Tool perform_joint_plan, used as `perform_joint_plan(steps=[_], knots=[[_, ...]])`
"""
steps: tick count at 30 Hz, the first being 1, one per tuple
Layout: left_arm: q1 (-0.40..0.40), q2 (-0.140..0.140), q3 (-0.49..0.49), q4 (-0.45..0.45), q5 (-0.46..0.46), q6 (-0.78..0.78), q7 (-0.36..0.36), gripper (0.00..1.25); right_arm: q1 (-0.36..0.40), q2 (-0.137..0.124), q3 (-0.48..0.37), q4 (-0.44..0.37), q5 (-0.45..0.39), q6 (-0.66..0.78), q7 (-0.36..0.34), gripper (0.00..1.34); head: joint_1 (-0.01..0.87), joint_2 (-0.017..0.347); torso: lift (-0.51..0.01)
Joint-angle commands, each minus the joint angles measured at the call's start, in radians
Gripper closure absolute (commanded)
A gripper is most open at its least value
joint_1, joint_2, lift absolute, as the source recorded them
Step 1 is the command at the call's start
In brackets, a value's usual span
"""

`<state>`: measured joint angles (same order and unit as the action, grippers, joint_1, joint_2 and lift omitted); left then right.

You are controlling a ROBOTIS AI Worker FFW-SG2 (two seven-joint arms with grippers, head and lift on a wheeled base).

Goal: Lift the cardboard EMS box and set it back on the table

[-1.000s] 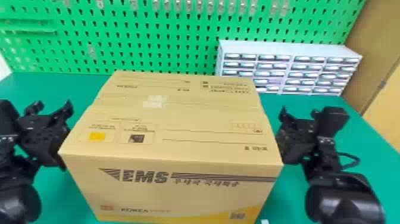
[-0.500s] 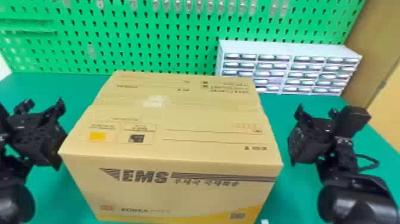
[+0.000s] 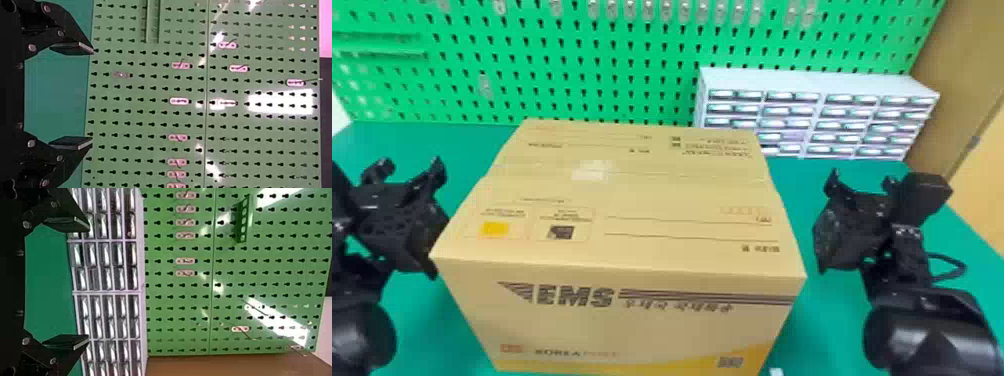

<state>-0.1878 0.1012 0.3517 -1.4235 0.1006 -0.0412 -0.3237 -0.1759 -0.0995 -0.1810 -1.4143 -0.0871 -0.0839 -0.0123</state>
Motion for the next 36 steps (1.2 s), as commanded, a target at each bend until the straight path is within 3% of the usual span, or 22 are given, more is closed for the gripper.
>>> perform_joint_plan(steps=[1,36], knots=[[-0.001,0.000,0.000,0.000,0.005,-0.009,0.000,0.44,-0.002,0.001,0.002,0.000,0.006,-0.001,0.000,0.29,0.678,-0.015,-0.097],[-0.002,0.000,0.009,-0.005,0.005,-0.009,0.000,0.44,0.009,-0.003,-0.026,-0.009,0.020,0.003,0.000,0.29,0.678,-0.015,-0.097]])
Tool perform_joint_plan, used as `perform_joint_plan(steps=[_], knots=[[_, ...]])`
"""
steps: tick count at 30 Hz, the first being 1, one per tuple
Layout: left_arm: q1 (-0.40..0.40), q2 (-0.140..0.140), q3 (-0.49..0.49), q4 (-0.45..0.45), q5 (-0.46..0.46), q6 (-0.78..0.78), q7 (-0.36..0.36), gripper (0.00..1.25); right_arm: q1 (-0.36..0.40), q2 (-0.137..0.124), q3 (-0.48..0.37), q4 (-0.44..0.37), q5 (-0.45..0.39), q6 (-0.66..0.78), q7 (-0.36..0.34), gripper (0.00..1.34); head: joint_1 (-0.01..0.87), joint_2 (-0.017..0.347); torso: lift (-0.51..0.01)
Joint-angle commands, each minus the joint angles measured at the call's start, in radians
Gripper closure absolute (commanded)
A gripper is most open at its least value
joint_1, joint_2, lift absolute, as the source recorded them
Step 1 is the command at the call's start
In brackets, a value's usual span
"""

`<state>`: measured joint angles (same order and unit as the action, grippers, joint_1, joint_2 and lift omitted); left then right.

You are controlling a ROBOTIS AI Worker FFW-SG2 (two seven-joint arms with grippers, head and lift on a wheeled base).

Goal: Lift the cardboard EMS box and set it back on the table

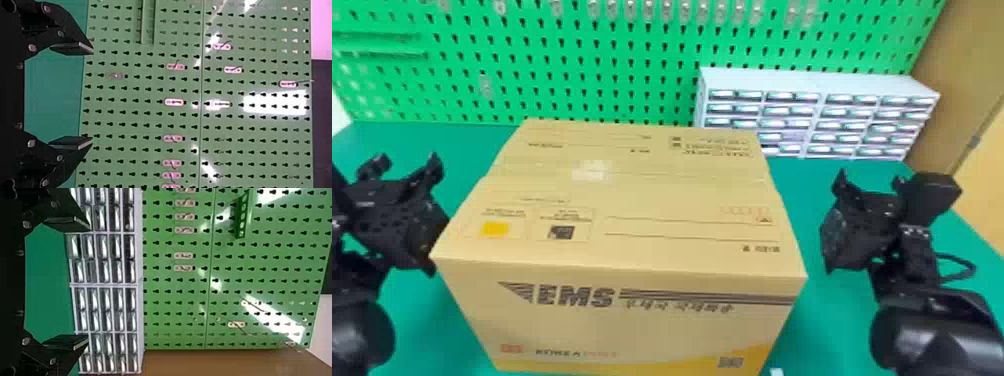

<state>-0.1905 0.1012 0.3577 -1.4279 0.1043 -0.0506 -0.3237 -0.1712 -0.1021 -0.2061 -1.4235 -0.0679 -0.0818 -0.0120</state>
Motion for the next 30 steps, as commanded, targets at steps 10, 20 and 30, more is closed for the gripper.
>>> perform_joint_plan(steps=[10,20,30], knots=[[0.000,0.000,0.004,-0.002,0.002,0.000,0.000,0.45,0.006,-0.001,-0.004,-0.003,0.002,0.000,0.000,0.29,0.678,-0.015,-0.097],[0.000,0.000,0.006,-0.002,0.002,0.000,0.000,0.45,0.007,-0.001,-0.006,-0.005,0.003,0.002,0.001,0.29,0.678,-0.015,-0.097],[0.002,0.000,0.006,-0.002,0.002,0.000,0.000,0.45,0.007,-0.002,-0.010,-0.006,0.003,0.002,0.001,0.29,0.678,-0.015,-0.097]])
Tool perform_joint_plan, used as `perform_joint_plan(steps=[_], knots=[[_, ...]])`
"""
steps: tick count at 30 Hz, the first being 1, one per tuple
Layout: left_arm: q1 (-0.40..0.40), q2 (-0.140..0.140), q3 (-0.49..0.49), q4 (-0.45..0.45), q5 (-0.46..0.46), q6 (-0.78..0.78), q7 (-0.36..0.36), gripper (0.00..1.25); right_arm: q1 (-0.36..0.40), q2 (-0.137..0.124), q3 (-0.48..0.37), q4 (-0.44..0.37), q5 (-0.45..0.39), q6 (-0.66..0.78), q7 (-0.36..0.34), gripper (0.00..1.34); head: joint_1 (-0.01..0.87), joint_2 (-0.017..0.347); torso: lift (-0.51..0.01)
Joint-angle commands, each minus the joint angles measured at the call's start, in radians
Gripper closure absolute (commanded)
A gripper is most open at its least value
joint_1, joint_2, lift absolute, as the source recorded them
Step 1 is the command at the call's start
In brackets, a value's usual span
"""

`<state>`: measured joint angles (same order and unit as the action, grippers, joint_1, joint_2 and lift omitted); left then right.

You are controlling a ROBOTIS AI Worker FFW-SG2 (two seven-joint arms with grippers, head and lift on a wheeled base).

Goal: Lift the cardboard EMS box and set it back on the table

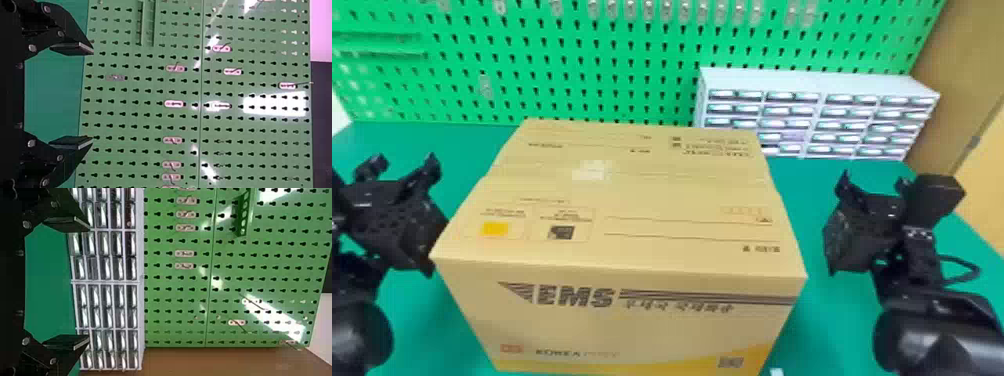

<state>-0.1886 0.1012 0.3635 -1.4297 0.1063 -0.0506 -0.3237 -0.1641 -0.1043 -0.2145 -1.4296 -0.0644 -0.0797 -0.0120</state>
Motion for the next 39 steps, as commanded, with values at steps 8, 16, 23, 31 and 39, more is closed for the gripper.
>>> perform_joint_plan(steps=[8,16,23,31,39], knots=[[0.000,0.000,0.000,-0.002,0.000,0.000,0.000,0.45,-0.002,0.001,-0.002,-0.002,0.000,0.000,0.000,0.29,0.678,-0.015,-0.097],[0.000,0.000,0.000,-0.002,-0.002,0.000,0.000,0.45,-0.003,0.001,0.001,-0.002,0.000,0.000,0.001,0.29,0.678,-0.015,-0.097],[0.000,0.000,-0.002,-0.003,-0.003,-0.005,0.000,0.45,-0.005,0.001,0.003,-0.003,-0.002,0.000,0.001,0.29,0.678,-0.015,-0.097],[-0.002,0.000,-0.003,-0.003,-0.005,-0.005,0.000,0.45,-0.006,0.001,0.003,-0.003,-0.002,0.000,0.001,0.29,0.678,-0.015,-0.097],[-0.002,0.000,-0.003,-0.003,-0.007,-0.005,0.000,0.45,-0.006,0.001,0.004,-0.003,0.002,0.000,0.001,0.29,0.678,-0.015,-0.097]])
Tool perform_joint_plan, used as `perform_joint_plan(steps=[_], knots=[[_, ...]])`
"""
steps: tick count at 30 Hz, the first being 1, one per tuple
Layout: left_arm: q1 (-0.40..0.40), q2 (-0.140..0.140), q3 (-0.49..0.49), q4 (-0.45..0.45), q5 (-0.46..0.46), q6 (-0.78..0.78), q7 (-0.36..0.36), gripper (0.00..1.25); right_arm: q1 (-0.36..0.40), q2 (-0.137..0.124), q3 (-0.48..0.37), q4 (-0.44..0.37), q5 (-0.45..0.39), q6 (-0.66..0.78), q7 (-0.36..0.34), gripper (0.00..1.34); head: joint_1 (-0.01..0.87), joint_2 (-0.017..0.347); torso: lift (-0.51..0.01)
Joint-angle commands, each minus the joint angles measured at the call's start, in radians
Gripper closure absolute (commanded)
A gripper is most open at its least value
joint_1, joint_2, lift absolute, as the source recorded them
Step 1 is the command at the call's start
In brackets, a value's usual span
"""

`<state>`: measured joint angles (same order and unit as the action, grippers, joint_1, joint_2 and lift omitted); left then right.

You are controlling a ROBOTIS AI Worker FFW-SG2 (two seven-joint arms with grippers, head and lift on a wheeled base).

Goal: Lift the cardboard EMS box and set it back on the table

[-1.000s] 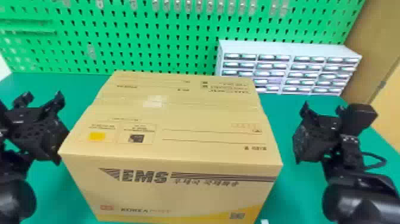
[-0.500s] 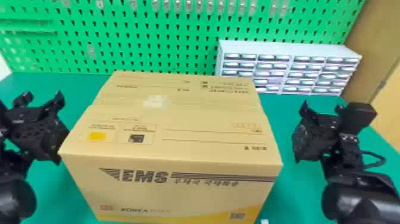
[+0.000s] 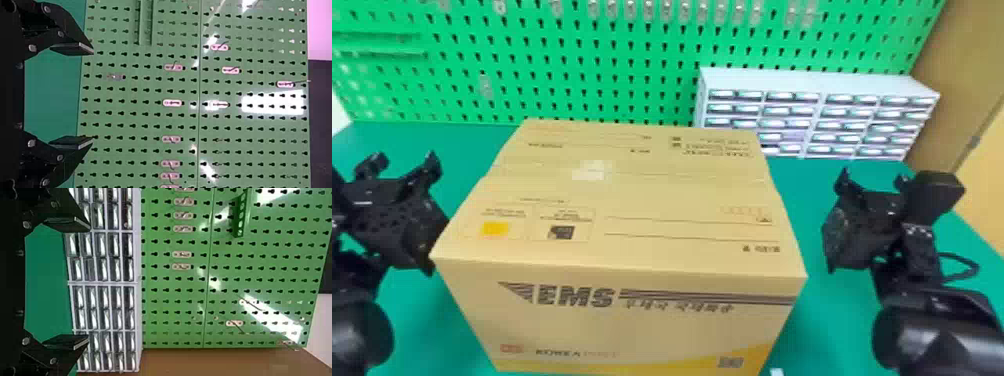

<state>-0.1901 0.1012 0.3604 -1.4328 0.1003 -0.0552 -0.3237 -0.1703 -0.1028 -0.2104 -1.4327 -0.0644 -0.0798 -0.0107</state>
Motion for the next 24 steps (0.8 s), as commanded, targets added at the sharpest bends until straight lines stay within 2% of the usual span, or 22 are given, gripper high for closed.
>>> perform_joint_plan(steps=[1,24], knots=[[0.000,0.000,0.000,0.000,-0.001,0.000,0.000,0.45,0.000,0.000,0.000,0.000,0.003,0.000,0.000,0.29,0.678,-0.015,-0.097],[0.000,0.000,-0.001,-0.002,-0.001,0.000,0.000,0.45,0.000,0.002,0.000,0.000,0.003,-0.002,0.000,0.29,0.678,-0.015,-0.097]])
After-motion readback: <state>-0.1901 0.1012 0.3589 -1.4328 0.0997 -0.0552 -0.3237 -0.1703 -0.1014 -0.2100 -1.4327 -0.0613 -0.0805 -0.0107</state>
